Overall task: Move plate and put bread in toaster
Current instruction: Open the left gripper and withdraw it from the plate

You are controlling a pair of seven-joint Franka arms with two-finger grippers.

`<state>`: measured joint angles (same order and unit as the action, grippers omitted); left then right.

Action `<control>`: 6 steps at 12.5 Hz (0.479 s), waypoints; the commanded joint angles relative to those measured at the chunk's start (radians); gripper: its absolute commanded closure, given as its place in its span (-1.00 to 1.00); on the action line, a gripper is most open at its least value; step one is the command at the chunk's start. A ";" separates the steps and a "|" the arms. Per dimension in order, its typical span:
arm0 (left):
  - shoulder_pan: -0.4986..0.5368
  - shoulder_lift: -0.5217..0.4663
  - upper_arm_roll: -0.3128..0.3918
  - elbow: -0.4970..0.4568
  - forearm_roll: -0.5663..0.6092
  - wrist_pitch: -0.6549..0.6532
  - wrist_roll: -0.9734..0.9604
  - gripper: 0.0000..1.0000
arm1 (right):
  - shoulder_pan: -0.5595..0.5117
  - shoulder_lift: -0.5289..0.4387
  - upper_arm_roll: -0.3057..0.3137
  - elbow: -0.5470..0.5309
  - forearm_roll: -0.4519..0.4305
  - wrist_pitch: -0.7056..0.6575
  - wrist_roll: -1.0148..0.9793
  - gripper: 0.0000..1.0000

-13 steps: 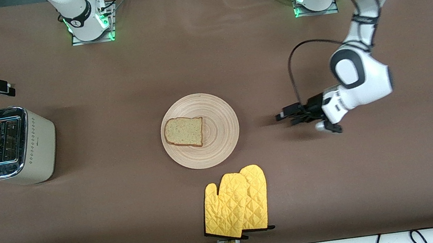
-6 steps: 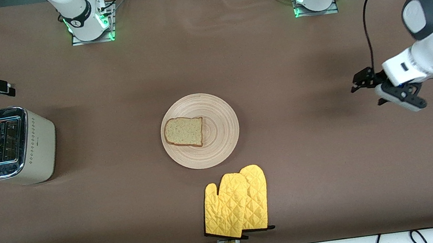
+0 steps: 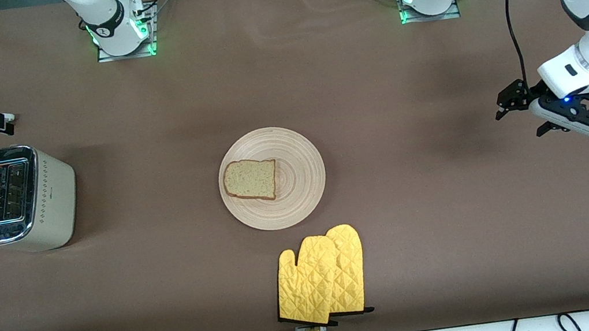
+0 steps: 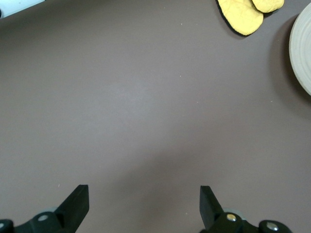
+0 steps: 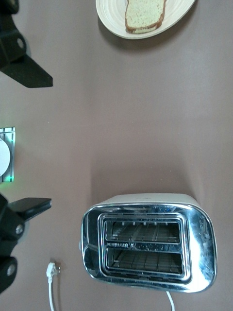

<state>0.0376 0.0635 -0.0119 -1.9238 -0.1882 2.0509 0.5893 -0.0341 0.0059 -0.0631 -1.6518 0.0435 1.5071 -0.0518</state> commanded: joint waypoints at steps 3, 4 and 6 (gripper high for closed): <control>-0.036 -0.060 0.081 0.170 0.177 -0.259 -0.032 -1.00 | -0.001 -0.006 0.005 0.012 -0.013 -0.005 -0.008 -1.00; -0.047 -0.068 0.079 0.208 0.223 -0.312 -0.055 -1.00 | -0.001 -0.006 0.005 0.012 -0.011 -0.005 -0.008 -1.00; -0.057 -0.080 0.076 0.273 0.223 -0.438 -0.179 -1.00 | -0.001 -0.006 0.005 0.012 -0.008 -0.005 -0.008 -1.00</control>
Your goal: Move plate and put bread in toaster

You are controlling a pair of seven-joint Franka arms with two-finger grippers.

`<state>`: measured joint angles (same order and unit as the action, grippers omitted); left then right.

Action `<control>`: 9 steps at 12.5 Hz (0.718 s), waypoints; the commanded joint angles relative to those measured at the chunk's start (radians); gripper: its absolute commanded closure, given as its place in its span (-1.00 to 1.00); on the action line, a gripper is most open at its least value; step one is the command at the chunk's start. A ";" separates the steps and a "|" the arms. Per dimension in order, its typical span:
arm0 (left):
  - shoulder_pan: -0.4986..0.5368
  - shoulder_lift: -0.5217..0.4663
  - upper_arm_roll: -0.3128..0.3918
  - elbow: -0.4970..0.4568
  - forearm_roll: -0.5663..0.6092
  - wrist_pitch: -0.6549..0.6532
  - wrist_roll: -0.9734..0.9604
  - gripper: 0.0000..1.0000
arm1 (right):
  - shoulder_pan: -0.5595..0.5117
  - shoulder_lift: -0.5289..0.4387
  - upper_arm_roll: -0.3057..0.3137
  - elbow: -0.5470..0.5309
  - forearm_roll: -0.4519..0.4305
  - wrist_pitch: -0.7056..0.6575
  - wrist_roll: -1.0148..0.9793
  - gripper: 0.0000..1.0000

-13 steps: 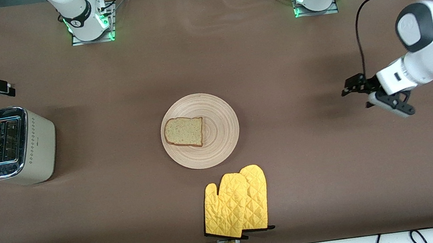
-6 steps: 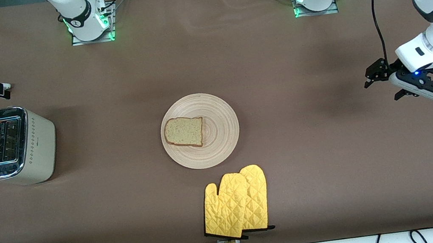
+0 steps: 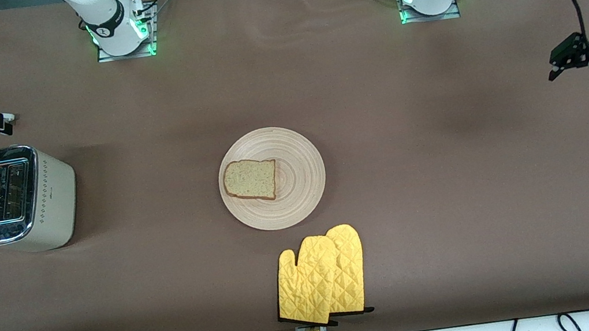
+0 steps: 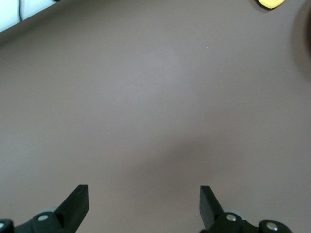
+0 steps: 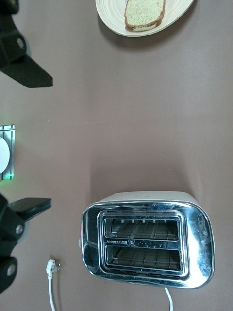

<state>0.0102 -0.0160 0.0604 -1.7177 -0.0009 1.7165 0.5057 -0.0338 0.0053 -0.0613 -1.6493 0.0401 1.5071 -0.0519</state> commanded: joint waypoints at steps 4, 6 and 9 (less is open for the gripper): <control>-0.061 0.004 -0.037 0.124 0.033 -0.290 -0.253 -1.00 | 0.000 -0.002 0.003 0.010 -0.008 -0.002 -0.008 -1.00; -0.075 0.004 -0.062 0.130 0.030 -0.290 -0.277 -1.00 | 0.000 -0.005 0.003 0.010 -0.009 -0.004 -0.008 -1.00; -0.075 0.002 -0.065 0.130 0.024 -0.253 -0.461 -1.00 | 0.000 -0.005 0.003 0.010 -0.008 -0.002 -0.008 -1.00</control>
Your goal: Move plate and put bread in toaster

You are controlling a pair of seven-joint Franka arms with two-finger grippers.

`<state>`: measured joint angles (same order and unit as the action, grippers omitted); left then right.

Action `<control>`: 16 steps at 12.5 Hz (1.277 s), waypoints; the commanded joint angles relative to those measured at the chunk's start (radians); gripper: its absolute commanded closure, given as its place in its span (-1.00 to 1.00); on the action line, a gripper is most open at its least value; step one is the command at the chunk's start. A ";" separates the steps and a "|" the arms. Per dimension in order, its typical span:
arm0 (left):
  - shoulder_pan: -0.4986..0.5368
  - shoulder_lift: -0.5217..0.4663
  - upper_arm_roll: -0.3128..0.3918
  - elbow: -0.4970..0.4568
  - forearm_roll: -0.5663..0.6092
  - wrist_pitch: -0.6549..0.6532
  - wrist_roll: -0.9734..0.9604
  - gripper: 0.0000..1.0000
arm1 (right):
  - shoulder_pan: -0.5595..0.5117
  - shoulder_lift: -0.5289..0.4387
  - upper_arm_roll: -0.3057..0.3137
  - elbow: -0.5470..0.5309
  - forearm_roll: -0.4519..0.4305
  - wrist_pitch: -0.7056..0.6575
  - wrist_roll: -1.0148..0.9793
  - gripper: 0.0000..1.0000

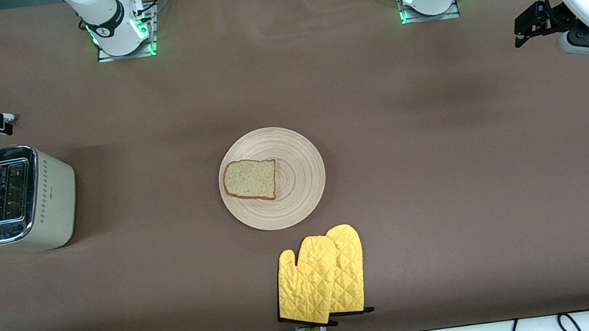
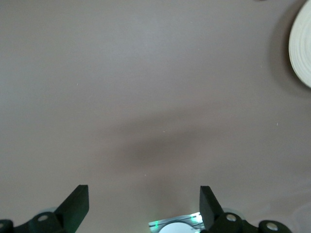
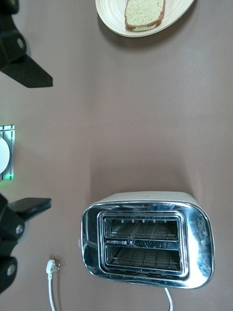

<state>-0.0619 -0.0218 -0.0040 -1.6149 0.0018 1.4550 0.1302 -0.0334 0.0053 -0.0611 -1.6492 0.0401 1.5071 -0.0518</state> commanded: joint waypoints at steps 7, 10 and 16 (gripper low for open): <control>0.005 0.014 0.047 0.015 -0.049 0.085 -0.195 -1.00 | -0.002 -0.002 0.000 0.009 -0.005 -0.002 -0.008 -1.00; 0.010 0.011 0.048 0.006 -0.043 0.023 -0.187 -1.00 | -0.002 -0.002 0.000 0.009 -0.005 -0.002 -0.008 -1.00; 0.017 0.008 0.045 0.004 -0.042 0.018 -0.179 -1.00 | -0.002 0.001 -0.002 0.009 -0.003 -0.001 -0.008 -1.00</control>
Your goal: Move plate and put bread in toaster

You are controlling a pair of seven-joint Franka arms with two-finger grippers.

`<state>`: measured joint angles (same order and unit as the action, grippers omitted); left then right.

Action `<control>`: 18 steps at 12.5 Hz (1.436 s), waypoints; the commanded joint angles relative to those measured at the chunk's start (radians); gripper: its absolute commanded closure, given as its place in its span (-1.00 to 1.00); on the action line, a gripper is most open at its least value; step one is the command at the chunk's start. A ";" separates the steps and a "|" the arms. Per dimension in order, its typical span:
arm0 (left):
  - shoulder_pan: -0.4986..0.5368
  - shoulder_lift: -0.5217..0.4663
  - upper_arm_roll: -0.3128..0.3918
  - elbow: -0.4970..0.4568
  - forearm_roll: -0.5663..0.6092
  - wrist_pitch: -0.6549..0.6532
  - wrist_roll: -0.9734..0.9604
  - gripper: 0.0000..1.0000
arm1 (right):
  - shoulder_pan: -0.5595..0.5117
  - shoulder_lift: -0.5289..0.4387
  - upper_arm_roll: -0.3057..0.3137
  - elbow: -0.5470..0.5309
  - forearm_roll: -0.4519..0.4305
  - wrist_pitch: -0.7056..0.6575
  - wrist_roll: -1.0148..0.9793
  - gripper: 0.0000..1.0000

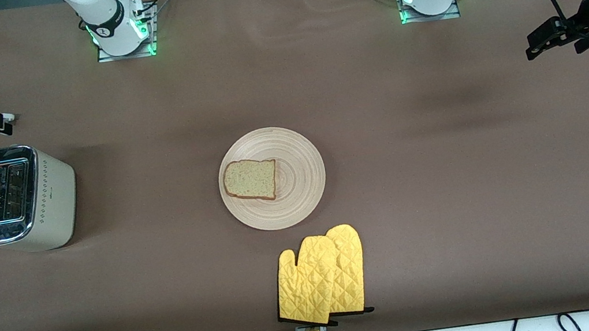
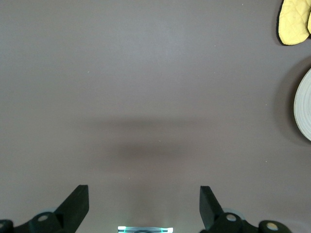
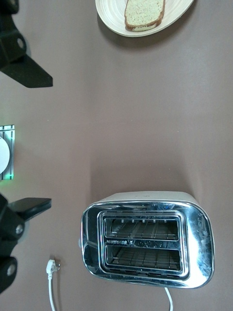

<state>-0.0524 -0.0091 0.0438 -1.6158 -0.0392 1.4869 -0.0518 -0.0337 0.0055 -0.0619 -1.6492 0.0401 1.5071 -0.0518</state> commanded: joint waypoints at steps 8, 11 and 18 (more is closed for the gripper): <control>-0.013 0.020 0.002 0.030 0.001 -0.019 0.001 -1.00 | -0.002 0.002 -0.001 0.015 -0.005 0.010 -0.008 -1.00; -0.012 0.054 -0.001 0.076 0.016 -0.017 0.001 -1.00 | -0.002 0.002 -0.001 0.015 -0.005 0.010 -0.008 -1.00; -0.031 0.072 -0.051 0.090 0.041 0.048 -0.011 -1.00 | 0.057 0.031 0.013 0.008 -0.009 0.004 0.009 -1.00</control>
<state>-0.0847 0.0469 0.0243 -1.5603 -0.0259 1.5227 -0.0523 0.0017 0.0098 -0.0528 -1.6499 0.0401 1.5243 -0.0484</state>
